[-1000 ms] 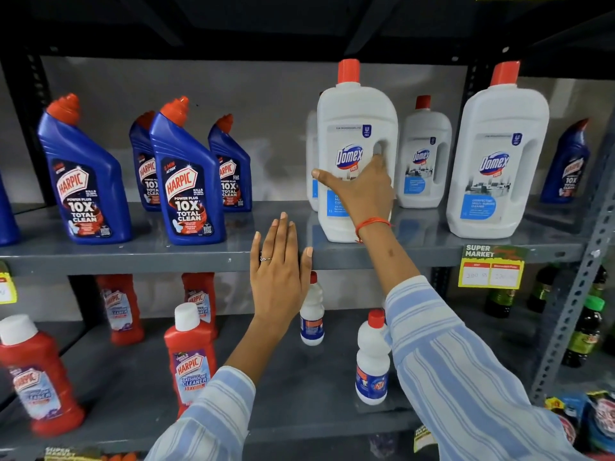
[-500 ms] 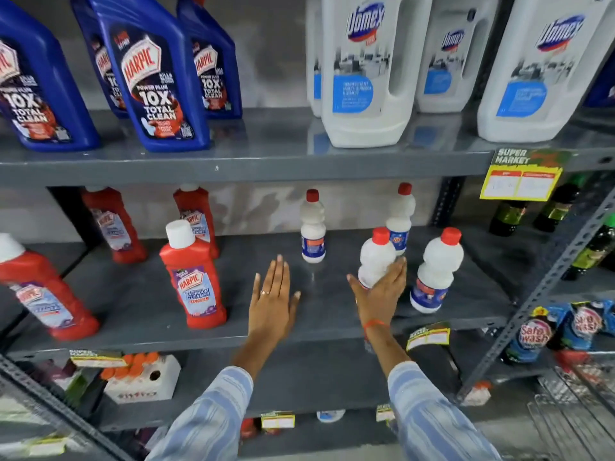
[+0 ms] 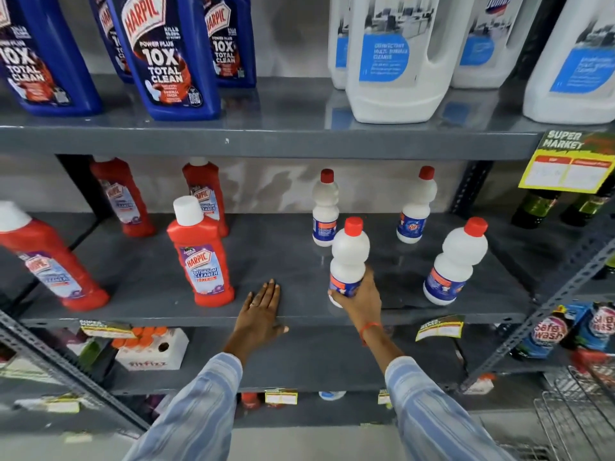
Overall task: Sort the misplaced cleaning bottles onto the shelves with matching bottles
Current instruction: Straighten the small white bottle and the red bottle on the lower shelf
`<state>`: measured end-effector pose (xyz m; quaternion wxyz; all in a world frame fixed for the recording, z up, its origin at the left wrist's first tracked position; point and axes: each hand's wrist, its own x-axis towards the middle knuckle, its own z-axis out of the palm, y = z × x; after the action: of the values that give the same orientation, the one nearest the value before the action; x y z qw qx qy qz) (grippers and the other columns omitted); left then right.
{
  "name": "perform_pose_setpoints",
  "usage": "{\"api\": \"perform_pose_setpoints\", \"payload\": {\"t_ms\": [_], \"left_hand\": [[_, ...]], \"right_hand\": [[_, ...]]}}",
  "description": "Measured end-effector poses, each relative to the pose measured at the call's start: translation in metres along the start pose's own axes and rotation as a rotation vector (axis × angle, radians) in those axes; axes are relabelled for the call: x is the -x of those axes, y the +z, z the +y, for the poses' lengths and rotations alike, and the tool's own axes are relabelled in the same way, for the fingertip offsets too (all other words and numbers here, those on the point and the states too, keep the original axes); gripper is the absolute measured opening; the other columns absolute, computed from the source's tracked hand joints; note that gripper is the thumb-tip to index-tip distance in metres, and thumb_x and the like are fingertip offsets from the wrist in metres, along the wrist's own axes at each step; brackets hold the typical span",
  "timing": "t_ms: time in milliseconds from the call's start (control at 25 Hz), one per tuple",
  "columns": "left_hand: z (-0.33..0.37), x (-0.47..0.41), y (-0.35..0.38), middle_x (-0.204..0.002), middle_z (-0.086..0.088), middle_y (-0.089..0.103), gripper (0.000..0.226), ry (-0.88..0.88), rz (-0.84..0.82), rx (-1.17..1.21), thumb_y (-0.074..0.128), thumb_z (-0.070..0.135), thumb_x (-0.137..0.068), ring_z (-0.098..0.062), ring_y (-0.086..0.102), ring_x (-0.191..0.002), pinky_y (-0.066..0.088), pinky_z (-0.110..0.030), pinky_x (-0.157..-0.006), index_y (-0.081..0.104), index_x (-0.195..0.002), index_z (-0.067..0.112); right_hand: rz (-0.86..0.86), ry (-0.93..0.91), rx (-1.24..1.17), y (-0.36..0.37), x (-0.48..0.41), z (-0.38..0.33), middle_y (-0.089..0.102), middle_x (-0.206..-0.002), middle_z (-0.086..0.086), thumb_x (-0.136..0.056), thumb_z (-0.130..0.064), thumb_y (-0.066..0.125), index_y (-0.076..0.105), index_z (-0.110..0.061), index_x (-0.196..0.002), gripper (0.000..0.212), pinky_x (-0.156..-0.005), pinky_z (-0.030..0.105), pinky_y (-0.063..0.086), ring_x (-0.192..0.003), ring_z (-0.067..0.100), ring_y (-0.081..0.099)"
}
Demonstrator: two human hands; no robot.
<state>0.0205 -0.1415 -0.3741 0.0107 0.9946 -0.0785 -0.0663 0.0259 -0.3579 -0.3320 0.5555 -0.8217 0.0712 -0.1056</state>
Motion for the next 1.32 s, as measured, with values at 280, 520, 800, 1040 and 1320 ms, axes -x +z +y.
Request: {"api": "perform_pose_setpoints", "payload": {"t_ms": [280,520,800,1040,1320], "left_hand": [[-0.002,-0.001,0.007,-0.159,-0.008,-0.01,0.096,-0.004,0.023,0.032,0.053,0.051,-0.088,-0.021,-0.006,-0.146,-0.002,-0.039,-0.117,-0.008,-0.149,0.009],[-0.002,-0.004,0.009,-0.159,-0.008,-0.009,0.095,-0.006,0.023,0.028,0.052,0.052,-0.088,-0.022,-0.006,-0.146,-0.001,-0.04,-0.117,-0.007,-0.149,0.01],[-0.002,-0.003,0.006,-0.159,-0.006,-0.01,0.097,-0.003,-0.005,0.045,0.054,0.051,-0.087,-0.02,-0.007,-0.146,0.0,-0.04,-0.118,-0.008,-0.149,0.01],[-0.003,-0.003,0.006,-0.159,-0.007,-0.011,0.097,0.014,-0.007,0.089,0.054,0.05,-0.087,-0.021,-0.008,-0.145,-0.002,-0.04,-0.117,-0.008,-0.149,0.01],[-0.032,0.033,-0.022,-0.156,-0.01,0.021,0.067,0.239,0.434,0.024,0.048,0.038,-0.093,-0.021,0.013,-0.145,0.004,-0.039,-0.117,0.024,-0.146,0.005]], "right_hand": [[-0.102,0.021,0.119,0.018,0.015,0.013,0.06,-0.126,0.013,-0.066,-0.025,0.082,0.044,-0.01,-0.124,0.071,-0.091,0.038,0.051,-0.109,0.03,0.061],[-0.075,-0.003,0.146,0.022,0.016,0.017,0.061,-0.123,0.015,-0.066,-0.024,0.082,0.046,-0.007,-0.123,0.07,-0.09,0.038,0.051,-0.107,0.03,0.061],[-0.036,0.007,0.089,0.03,0.015,0.025,0.06,-0.123,0.015,-0.065,-0.021,0.082,0.046,-0.007,-0.124,0.07,-0.088,0.034,0.049,-0.108,0.029,0.06],[-0.004,0.019,0.095,0.038,0.017,0.027,0.058,-0.127,0.015,-0.065,-0.023,0.082,0.043,-0.009,-0.128,0.076,-0.093,0.039,0.049,-0.113,0.03,0.058],[0.613,0.04,-0.146,0.106,0.085,-0.024,0.049,-0.118,0.021,-0.067,-0.044,0.073,0.049,-0.006,-0.12,0.07,-0.097,0.036,0.041,-0.11,0.025,0.047]]}}
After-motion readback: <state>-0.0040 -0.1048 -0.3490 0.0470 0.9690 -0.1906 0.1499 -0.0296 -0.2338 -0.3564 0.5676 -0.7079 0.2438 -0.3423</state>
